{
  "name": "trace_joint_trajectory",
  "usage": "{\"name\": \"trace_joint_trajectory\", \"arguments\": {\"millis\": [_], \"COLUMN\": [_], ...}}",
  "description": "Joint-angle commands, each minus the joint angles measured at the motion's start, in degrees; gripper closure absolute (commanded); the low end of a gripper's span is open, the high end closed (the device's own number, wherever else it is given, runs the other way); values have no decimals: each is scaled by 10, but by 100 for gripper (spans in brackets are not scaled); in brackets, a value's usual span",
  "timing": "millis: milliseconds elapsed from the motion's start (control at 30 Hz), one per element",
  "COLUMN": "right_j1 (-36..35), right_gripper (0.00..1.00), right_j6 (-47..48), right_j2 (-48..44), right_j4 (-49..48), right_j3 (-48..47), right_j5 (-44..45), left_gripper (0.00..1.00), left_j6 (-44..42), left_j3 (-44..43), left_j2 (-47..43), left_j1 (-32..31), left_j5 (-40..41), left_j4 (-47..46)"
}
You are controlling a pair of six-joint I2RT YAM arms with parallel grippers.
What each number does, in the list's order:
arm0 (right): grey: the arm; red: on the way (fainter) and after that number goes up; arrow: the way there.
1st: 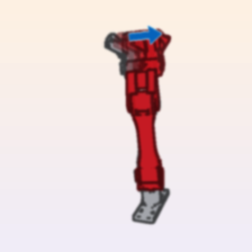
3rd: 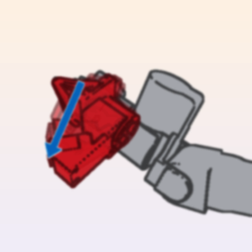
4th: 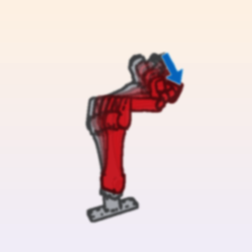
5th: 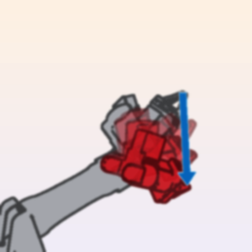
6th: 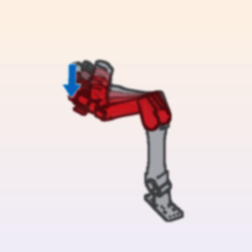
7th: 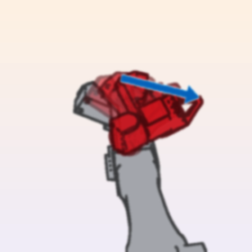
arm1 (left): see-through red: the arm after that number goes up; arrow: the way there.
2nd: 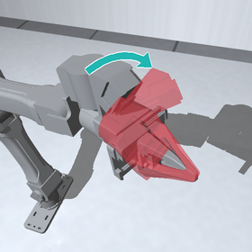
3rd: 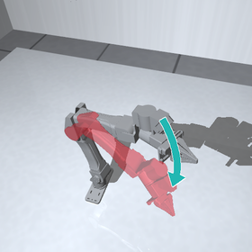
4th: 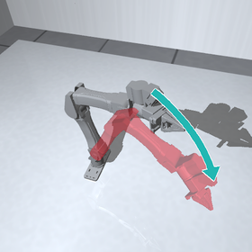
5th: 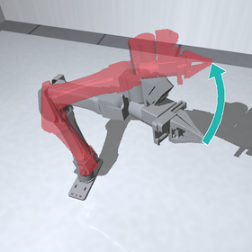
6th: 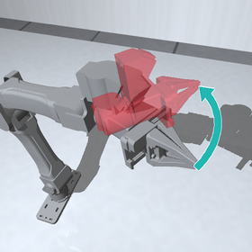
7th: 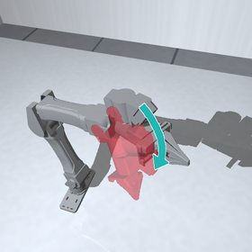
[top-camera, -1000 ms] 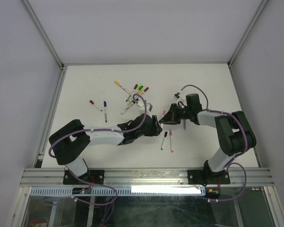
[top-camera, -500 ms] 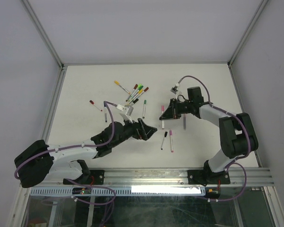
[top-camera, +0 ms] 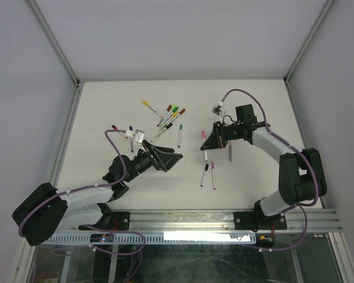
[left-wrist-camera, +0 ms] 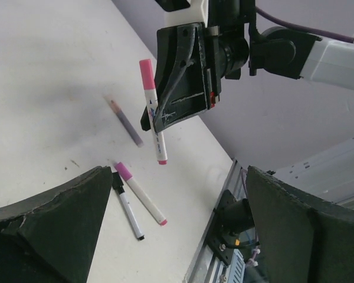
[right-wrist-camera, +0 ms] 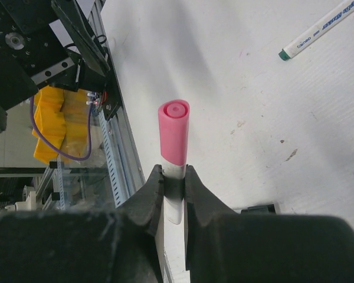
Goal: Open the pen caps
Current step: Pick up the pen from the center of the board.
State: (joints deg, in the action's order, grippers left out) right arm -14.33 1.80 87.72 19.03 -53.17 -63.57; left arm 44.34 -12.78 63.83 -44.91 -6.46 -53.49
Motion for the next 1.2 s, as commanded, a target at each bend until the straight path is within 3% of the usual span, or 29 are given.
{"name": "trace_joint_trajectory", "arguments": {"millis": [0,200,400,800,1167], "right_j1": [3,2,-9,-41,-51], "right_gripper": [100,100,100,100,100], "right_j6": [35,40,59,89,100], "right_j2": [-37,-45,-47,-51,-48], "right_j4": [21,30,43,62,72], "right_j3": [-27,-28,-31,-34,-39], "right_j5": [-27,-43,-49,-53,-54], "left_gripper": [1,1,1,1,1], "left_j6": [-27,-57,-51,9,93], "left_j3": [-29,-46,-63,-44,-21], "left_j2": [-33,-58,-42,6,115], "left_j1": [10,12,16,62,76], "left_j5": [-23,-7,-42,-129,-106], "left_j4": [-23,19,16,-128,-277]}}
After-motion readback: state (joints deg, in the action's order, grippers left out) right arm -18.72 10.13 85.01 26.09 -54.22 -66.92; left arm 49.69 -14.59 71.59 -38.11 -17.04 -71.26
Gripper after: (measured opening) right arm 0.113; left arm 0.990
